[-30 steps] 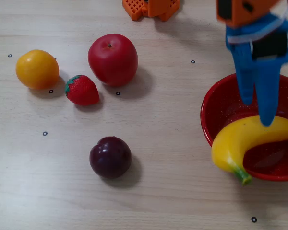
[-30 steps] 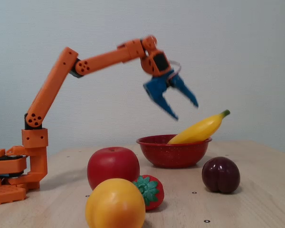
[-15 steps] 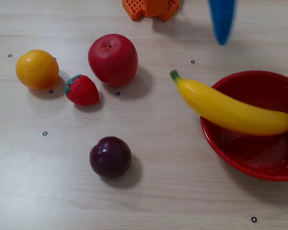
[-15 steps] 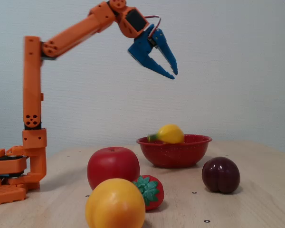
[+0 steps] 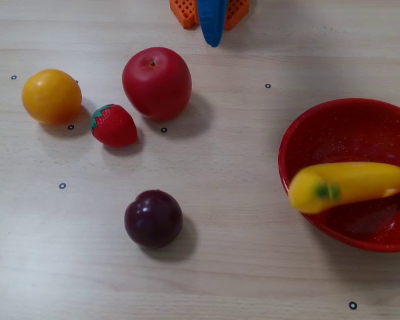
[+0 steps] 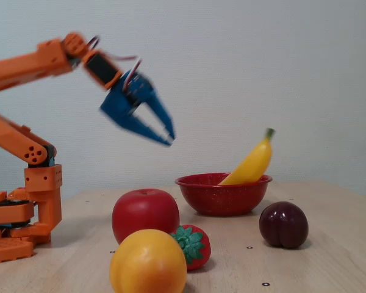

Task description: Put the banana in the red bowl.

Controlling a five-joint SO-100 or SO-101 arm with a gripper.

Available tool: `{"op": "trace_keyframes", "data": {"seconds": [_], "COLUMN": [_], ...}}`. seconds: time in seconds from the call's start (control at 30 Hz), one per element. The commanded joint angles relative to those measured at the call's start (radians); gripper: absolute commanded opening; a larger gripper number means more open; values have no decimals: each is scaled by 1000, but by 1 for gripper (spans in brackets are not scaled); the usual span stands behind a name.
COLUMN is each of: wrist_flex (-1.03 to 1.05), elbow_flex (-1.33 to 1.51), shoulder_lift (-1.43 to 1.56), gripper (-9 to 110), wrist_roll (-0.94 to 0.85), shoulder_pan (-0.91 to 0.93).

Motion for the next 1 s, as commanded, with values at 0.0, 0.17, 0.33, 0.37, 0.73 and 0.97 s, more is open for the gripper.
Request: {"op": "trace_keyframes", "data": {"seconds": [0.0, 0.17, 0.33, 0.37, 0.73, 0.97], "wrist_flex": [-55, -74, -144, -156, -143, -138], "elbow_flex": [91, 370, 575, 607, 709, 709], "shoulder_lift": [167, 397, 565, 591, 640, 640], "gripper": [0, 0, 0, 0, 0, 0], "wrist_roll": [-40, -98, -141, -146, -229, -262], "shoulder_pan": [-32, -41, -48, -48, -20, -29]}}
